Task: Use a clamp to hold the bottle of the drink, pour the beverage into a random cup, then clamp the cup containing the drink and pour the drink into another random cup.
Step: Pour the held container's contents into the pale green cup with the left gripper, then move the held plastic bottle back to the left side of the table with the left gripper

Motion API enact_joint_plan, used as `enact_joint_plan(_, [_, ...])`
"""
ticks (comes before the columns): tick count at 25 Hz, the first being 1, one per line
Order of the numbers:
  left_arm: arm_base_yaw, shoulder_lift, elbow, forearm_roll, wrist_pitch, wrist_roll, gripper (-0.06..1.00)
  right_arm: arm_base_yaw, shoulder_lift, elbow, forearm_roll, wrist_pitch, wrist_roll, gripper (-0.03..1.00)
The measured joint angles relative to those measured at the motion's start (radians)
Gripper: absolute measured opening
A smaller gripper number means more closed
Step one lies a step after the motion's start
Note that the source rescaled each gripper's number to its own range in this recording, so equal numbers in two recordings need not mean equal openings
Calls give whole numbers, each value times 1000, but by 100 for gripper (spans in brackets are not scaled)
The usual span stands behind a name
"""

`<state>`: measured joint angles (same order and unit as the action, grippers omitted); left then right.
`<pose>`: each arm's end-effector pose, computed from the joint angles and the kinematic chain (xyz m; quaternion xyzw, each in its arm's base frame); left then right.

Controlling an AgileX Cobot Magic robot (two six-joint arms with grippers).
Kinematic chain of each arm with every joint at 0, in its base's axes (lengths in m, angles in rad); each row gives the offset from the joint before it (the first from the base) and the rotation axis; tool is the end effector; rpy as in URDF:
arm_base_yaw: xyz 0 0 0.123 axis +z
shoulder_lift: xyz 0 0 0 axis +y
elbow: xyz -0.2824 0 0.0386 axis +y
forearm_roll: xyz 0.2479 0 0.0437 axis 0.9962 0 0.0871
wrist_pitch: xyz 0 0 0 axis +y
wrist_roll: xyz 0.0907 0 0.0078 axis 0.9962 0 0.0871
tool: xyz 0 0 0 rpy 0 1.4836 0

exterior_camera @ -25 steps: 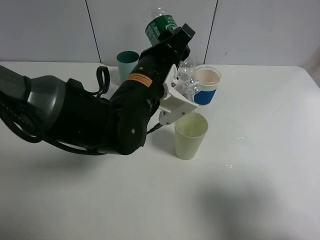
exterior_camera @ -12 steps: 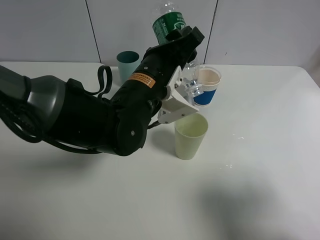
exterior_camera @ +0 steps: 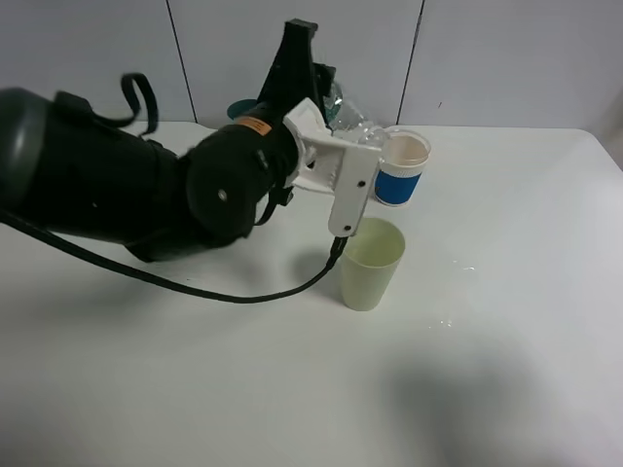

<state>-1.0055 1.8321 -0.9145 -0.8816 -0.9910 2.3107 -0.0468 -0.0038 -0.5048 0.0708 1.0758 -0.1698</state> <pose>0.2451 -0.2768 0.2113 0.6208 0.3706 0.4606 0.5148 -0.0065 0.0060 0.2774 -0.0543 0.8527 -0.0209 0.5192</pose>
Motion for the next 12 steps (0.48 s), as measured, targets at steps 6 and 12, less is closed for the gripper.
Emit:
enact_joint_plan(6, [133,-119,-1,-67,364,-285,2,0,0,0,0,0,0,100])
enact_joint_plan(12, [320,-220,-6,170,835,-893,2,0,0,0,0,0,0,100])
